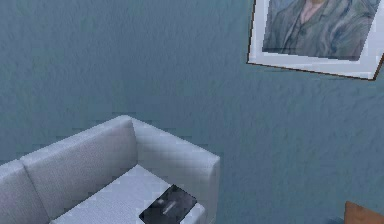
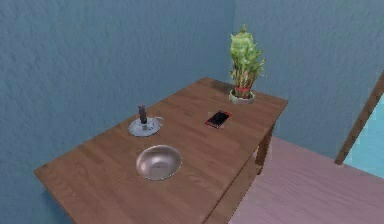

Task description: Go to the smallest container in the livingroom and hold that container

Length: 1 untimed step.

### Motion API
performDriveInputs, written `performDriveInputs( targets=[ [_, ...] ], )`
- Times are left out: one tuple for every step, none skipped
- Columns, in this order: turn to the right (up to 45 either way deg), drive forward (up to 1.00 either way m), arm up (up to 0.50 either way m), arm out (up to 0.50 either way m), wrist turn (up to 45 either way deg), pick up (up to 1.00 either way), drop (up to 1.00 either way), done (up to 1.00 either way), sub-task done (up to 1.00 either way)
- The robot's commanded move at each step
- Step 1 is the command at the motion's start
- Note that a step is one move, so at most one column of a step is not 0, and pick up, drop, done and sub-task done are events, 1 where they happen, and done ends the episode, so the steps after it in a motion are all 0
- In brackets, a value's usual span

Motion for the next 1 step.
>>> performDriveInputs(
  targets=[
    [0.0,0.0,0.5,0.0,0.0,0.0,0.0,0.0,0.0]
  ],
)
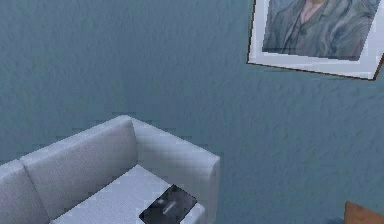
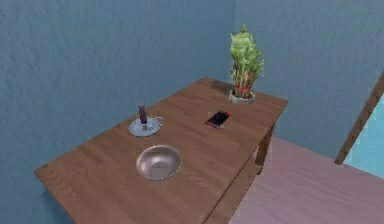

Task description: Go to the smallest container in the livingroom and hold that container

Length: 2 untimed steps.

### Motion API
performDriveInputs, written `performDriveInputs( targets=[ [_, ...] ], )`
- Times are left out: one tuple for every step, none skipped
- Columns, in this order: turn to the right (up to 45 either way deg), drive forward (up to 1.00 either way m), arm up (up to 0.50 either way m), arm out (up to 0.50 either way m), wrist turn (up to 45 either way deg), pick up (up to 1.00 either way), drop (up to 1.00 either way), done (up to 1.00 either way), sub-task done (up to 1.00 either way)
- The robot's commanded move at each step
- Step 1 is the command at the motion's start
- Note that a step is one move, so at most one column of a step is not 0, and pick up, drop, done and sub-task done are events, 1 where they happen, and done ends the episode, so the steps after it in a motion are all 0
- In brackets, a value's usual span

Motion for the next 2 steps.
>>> performDriveInputs(
  targets=[
    [0.0,0.0,0.38,0.0,0.0,0.0,0.0,0.0,0.0],
    [0.0,0.0,0.0,0.24,0.0,0.0,0.0,0.0,0.0]
  ],
)
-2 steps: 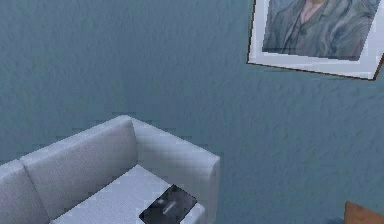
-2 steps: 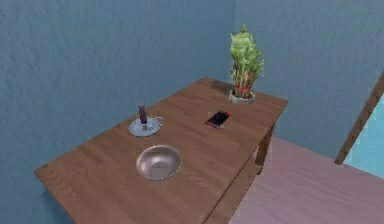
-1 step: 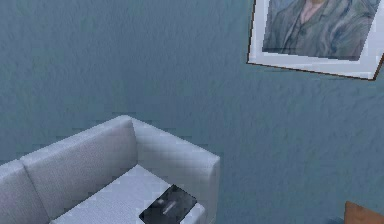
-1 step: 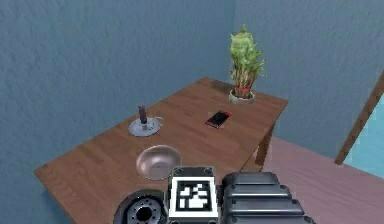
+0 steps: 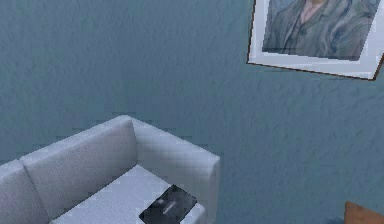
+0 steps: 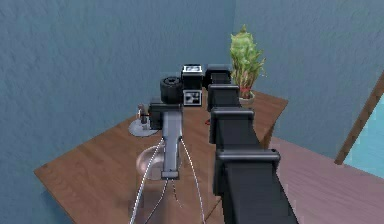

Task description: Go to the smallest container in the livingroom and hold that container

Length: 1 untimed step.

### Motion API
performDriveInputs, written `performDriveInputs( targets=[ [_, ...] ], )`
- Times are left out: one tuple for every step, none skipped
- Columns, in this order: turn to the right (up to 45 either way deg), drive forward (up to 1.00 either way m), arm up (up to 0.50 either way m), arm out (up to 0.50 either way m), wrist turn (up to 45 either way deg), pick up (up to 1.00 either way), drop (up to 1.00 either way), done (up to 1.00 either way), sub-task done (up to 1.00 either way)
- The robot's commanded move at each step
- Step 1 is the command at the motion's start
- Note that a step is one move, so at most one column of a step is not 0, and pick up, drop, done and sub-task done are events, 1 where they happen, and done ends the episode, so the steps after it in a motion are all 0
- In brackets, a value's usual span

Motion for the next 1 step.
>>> performDriveInputs(
  targets=[
    [0.0,0.0,0.0,0.0,45.0,0.0,0.0,0.0,0.0]
  ],
)
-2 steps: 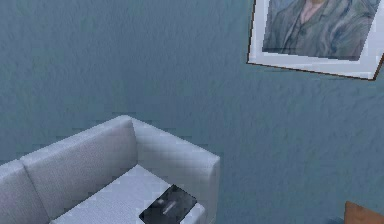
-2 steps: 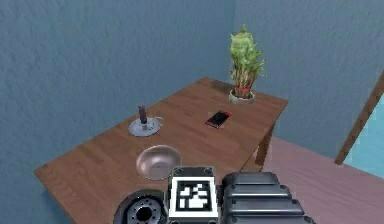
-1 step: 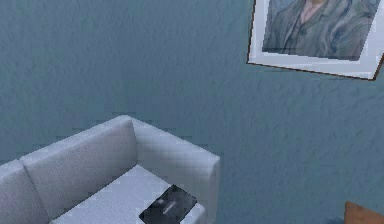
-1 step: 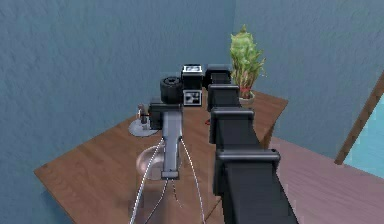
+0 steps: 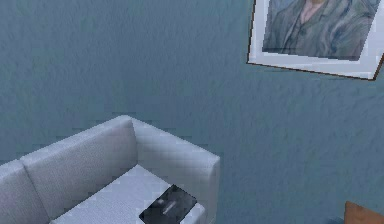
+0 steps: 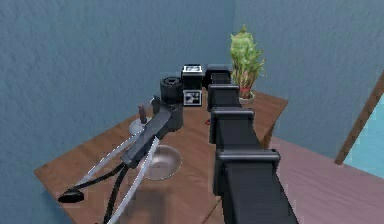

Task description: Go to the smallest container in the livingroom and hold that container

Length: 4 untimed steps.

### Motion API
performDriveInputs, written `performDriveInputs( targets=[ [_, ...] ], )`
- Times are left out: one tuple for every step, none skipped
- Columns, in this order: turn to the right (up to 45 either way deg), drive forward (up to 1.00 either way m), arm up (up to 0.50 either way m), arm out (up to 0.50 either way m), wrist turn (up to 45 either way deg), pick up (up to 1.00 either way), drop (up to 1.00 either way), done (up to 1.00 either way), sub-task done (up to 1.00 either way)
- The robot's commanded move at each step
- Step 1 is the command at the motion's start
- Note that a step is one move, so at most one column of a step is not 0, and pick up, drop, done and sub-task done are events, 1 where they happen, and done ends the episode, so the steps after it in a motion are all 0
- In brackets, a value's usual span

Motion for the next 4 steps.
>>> performDriveInputs(
  targets=[
    [0.0,0.0,0.0,0.0,45.0,0.0,0.0,0.0,0.0],
    [0.0,0.0,0.0,0.0,45.0,0.0,0.0,0.0,0.0],
    [0.0,0.0,0.0,0.0,15.0,0.0,0.0,0.0,0.0],
    [0.0,0.0,-0.28,0.0,0.0,0.0,0.0,0.0,0.0]
  ],
)
